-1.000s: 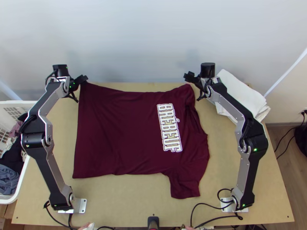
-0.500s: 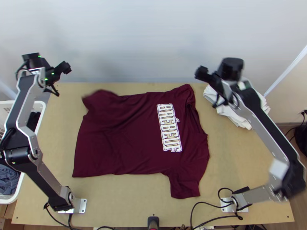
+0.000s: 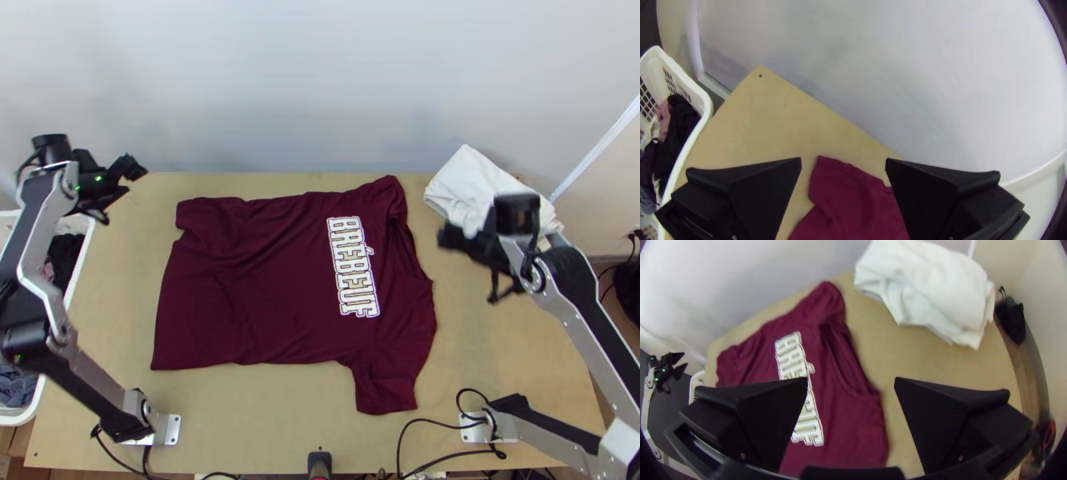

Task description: Fold the t-shirt

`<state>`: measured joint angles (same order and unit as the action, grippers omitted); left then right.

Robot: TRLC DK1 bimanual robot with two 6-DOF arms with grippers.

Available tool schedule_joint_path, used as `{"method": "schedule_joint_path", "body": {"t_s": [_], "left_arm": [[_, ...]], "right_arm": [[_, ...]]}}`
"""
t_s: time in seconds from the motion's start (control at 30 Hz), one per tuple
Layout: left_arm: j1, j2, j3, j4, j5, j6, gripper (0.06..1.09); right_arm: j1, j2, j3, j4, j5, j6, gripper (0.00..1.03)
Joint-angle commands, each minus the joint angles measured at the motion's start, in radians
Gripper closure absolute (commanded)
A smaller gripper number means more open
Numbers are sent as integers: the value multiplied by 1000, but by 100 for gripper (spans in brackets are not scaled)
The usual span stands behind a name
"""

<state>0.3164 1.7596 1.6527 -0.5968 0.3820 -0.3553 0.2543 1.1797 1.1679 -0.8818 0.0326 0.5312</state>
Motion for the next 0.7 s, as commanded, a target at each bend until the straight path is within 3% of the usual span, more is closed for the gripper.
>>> {"method": "schedule_joint_path", "body": {"t_s": [0.0, 0.13, 0.27, 0.5, 0.57, 0.6, 0.67], "left_arm": [[26, -172, -50, -23, 9, 133, 16], [56, -292, -87, -67, 11, 208, 16], [78, -371, -134, -89, 11, 236, 16], [76, -462, -203, -103, 11, 242, 16], [76, -480, -215, -106, 11, 246, 16], [76, -488, -225, -107, 11, 246, 16], [78, -502, -238, -107, 9, 251, 16]], "right_arm": [[-53, -26, -76, -115, -23, 19, 11], [-118, -66, -220, -123, -105, -62, 11], [-99, -97, -353, -137, -143, -69, 25], [-33, -98, -484, -95, -195, -34, 27], [-27, -98, -501, -68, -206, -33, 51], [-27, -98, -508, -48, -207, -30, 56], [-16, -97, -528, -17, -215, -30, 56]]}}
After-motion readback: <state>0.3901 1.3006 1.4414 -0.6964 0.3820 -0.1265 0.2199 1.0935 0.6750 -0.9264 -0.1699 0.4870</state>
